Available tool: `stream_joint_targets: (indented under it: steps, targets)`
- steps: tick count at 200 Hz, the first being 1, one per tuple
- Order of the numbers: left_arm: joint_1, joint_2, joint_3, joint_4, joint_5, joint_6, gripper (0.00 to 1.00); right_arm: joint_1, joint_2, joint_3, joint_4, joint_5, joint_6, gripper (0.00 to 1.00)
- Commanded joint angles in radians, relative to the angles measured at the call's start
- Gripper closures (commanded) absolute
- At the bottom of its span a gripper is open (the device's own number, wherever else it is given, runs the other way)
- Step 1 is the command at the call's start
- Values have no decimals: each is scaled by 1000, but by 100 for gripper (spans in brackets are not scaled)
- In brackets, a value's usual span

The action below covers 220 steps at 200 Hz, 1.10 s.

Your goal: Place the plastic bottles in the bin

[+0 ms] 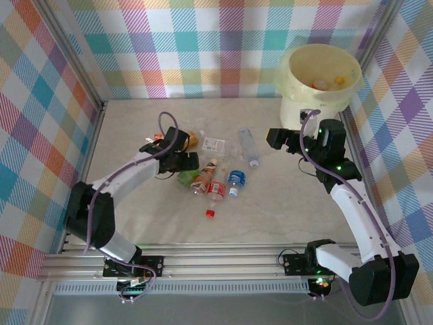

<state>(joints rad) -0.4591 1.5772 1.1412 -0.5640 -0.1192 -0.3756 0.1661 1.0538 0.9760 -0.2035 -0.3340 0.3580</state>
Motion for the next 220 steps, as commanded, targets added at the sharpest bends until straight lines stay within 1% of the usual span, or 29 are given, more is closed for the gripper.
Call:
stream_joint_targets:
  steps: [1,24,52,72,81,117,127,140,158,176,194,220]
  targets:
    - [9,88,82,-62,32,113,11,4,-23,9,-31,13,-21,0]
    - [9,163,119,-72,-2,103,14,4,-29,1,-41,36,-19,0]
    - [8,199,120,-46,59,116,14,5,-28,-3,-45,40,-14,0]
    - [16,216,120,-63,4,89,14,4,-26,-5,-49,44,-5,0]
    - [28,215,115,-65,-3,72,15,5,-25,-7,-46,44,0,0]
    - [69,141,40,-29,-7,21,15,3,-18,-10,-46,38,20,0]
    - [77,114,15,-16,10,19,15,4,-20,-12,-46,38,23,0]
    - [85,82,-18,10,61,36,13,4,-21,-16,-45,38,23,0]
    - [85,29,-64,40,115,68,6,4,-21,-19,-46,38,28,0]
    - [85,-23,-108,51,102,83,0,4,-21,-20,-44,36,29,0]
    - [96,-41,-138,53,85,87,0,4,-17,-22,-40,38,28,0]
    - [115,-12,-129,26,66,94,0,5,-2,-19,-33,33,32,0]
